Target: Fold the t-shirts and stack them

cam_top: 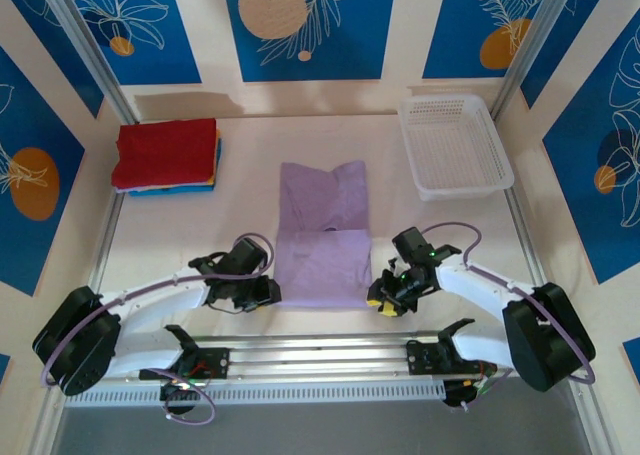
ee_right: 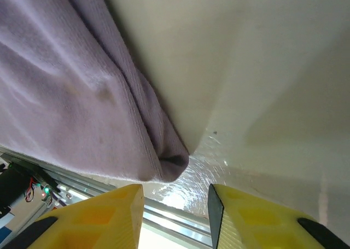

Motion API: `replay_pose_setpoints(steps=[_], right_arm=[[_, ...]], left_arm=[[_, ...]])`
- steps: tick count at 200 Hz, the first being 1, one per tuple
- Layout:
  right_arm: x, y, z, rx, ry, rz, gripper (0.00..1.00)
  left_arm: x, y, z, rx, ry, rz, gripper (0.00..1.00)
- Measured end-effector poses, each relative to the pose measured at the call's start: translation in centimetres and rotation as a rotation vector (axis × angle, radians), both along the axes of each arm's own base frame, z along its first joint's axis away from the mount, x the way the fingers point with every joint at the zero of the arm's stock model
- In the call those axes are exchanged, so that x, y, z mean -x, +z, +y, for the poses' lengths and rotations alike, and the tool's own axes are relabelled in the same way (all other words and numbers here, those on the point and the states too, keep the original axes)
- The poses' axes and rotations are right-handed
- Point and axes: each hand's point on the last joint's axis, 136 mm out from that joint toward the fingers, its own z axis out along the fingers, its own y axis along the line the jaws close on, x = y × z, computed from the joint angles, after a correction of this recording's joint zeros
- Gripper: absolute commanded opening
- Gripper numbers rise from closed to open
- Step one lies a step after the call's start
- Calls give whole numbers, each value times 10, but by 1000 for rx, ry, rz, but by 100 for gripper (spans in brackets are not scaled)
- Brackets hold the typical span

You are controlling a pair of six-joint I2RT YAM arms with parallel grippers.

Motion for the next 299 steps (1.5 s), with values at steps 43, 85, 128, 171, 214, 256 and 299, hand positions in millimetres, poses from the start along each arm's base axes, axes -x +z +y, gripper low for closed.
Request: replay_pose_setpoints(steps=[43, 85, 128, 171, 214, 256, 299], right_arm=[[-4, -6, 2, -5, 9, 3, 26], [-8, -10, 7, -17, 21, 21, 3], [-10, -3, 15, -37, 57, -6, 0], [1, 17, 18, -56, 86, -61, 0], [17, 43, 19, -84, 107, -133, 0], [34, 59, 14, -93, 101, -165, 0], [22, 102, 14, -94, 67, -238, 0]], left_arm=[[-1, -5, -6, 17, 5, 19, 26], [-2, -6, -9, 23, 11, 20, 12], [2, 0, -9, 28, 3, 10, 0], [9, 23, -6, 52, -14, -49, 0], [25, 38, -4, 47, -36, -76, 0], [33, 69, -16, 60, -77, -130, 0], [9, 137, -23, 93, -37, -250, 0]])
